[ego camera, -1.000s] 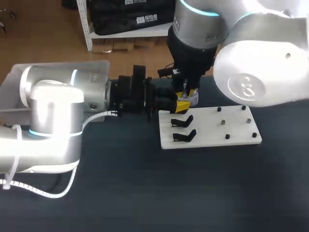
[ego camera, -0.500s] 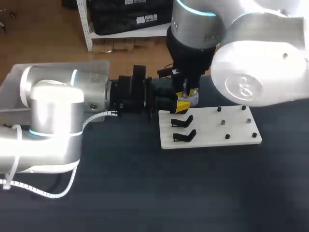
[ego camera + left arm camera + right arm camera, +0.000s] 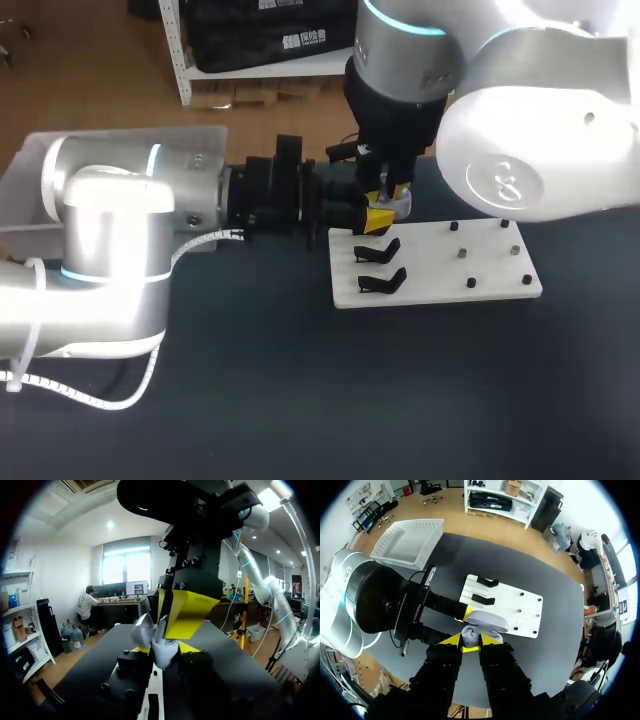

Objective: Pick up each earbud case from the left stands, insert the matching earbuds, close the lid, and place the case in the box.

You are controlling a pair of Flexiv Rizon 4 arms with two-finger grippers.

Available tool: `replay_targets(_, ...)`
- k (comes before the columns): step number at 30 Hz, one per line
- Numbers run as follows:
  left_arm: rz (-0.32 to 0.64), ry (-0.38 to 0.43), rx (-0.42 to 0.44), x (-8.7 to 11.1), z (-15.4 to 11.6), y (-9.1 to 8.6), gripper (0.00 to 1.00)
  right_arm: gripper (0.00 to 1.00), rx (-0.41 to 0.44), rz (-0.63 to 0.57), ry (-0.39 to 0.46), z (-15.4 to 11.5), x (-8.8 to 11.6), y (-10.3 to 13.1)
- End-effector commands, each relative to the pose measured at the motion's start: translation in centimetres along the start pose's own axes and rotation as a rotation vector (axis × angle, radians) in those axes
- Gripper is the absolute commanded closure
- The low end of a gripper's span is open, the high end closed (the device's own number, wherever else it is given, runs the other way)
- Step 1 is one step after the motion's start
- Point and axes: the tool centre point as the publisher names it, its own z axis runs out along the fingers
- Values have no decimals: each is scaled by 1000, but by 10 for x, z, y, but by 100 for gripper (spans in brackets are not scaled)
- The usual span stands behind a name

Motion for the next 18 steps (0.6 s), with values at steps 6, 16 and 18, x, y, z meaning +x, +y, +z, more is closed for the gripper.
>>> replay_targets(6,6,-9,-7,1,0,-1,100,69,-3,3,-8,-1,2,-1)
replay_targets(16,6,-9,-7,1,0,-1,100,69,-8,-8,-30,-17,1,0)
replay_targets(18,6,-9,-7,1,0,-1,100,68,-14,-6,-51,-24,-2,-1)
